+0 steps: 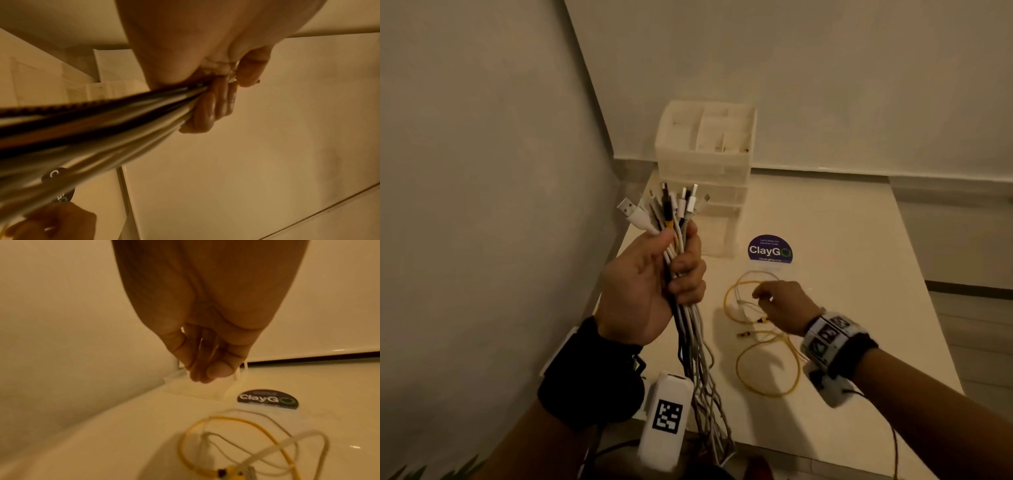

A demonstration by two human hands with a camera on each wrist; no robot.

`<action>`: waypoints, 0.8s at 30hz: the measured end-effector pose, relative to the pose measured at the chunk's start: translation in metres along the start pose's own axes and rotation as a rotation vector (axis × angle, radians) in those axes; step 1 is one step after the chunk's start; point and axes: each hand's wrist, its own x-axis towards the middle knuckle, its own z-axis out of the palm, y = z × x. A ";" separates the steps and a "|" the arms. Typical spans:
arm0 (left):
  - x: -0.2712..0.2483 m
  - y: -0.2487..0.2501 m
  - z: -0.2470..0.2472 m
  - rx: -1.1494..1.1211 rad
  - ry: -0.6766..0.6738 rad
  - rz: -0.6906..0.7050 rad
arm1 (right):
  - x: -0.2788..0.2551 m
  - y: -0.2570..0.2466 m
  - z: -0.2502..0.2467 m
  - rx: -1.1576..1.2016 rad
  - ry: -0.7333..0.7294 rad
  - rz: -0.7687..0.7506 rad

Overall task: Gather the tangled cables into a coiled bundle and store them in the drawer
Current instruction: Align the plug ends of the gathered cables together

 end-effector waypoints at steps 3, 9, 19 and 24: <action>0.009 -0.002 0.001 0.090 0.055 0.023 | 0.045 0.014 0.023 -0.238 -0.086 0.094; 0.011 -0.006 -0.008 0.155 0.117 0.026 | 0.055 0.036 0.060 -0.512 -0.224 0.085; 0.042 -0.028 -0.007 0.191 0.192 0.011 | 0.013 0.013 -0.058 0.507 0.472 0.089; 0.060 -0.045 0.010 0.173 0.165 -0.047 | 0.017 0.002 -0.085 0.091 0.359 0.186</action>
